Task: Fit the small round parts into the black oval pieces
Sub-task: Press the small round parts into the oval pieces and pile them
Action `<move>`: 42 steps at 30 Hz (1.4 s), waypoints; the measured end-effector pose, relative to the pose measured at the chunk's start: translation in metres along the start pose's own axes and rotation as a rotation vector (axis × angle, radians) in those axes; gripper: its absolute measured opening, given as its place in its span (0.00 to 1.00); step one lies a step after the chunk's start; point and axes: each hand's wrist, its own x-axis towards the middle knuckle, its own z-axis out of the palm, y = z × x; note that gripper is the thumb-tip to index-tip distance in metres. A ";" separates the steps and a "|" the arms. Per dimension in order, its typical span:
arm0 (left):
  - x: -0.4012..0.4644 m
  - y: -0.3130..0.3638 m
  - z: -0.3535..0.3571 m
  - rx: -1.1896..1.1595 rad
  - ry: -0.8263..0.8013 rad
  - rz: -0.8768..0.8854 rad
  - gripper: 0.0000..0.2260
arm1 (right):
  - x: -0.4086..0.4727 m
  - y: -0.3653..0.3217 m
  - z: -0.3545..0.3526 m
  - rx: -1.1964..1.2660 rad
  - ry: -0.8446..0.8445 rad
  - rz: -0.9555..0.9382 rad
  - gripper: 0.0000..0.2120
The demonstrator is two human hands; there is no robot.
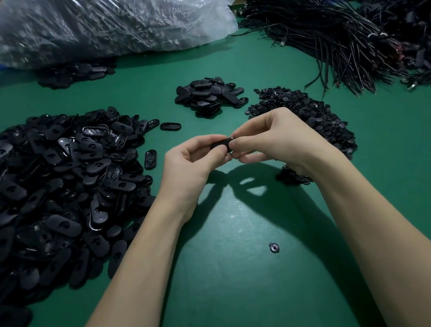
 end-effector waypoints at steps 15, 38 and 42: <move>-0.001 0.000 0.002 0.100 0.042 -0.010 0.07 | 0.000 0.005 0.006 -0.162 0.049 -0.089 0.03; -0.002 0.004 0.003 0.124 0.023 -0.018 0.07 | 0.002 0.019 -0.001 -0.048 -0.019 -0.084 0.04; -0.002 0.002 0.005 0.184 0.044 -0.005 0.08 | 0.003 0.021 0.003 -0.105 0.010 -0.085 0.03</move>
